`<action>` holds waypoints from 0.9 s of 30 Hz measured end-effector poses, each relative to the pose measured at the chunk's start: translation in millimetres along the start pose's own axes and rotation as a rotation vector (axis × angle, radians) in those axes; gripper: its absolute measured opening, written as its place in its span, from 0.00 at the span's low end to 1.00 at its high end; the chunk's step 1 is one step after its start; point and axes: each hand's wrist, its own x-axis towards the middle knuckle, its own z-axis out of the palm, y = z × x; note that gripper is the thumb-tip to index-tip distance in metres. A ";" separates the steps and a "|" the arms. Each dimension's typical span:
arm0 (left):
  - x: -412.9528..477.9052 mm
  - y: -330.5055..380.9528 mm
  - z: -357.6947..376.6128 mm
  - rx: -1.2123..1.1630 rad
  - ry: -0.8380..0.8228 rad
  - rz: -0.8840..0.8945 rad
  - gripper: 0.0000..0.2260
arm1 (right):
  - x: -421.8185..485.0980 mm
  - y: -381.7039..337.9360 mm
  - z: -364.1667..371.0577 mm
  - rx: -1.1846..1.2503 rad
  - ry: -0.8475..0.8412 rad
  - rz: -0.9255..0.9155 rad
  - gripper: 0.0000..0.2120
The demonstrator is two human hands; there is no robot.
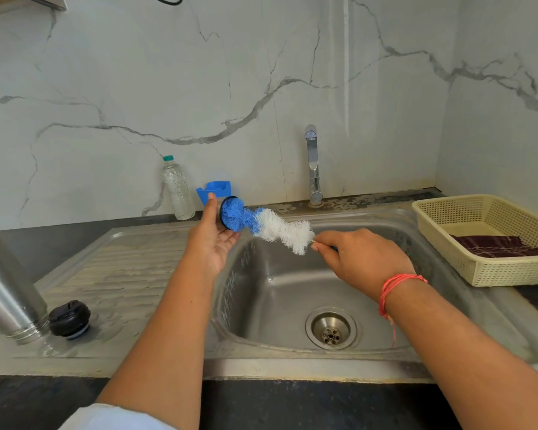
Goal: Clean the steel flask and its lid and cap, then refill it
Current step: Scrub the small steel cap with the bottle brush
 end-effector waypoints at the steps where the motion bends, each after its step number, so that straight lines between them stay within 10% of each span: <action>1: -1.2 -0.7 0.3 0.019 -0.019 -0.014 0.22 | -0.3 -0.6 -0.3 -0.014 0.010 -0.001 0.15; 14: -6.8 5.6 7.9 -0.054 -0.053 0.000 0.28 | 1.9 3.2 2.4 0.204 -0.012 0.033 0.12; 20: -7.2 10.3 1.0 -0.260 -0.219 -0.016 0.15 | 7.3 4.9 9.2 0.546 -0.128 0.084 0.15; 27: -8.7 10.6 3.8 -0.111 -0.013 0.003 0.20 | 5.9 1.2 9.4 0.475 -0.148 0.041 0.14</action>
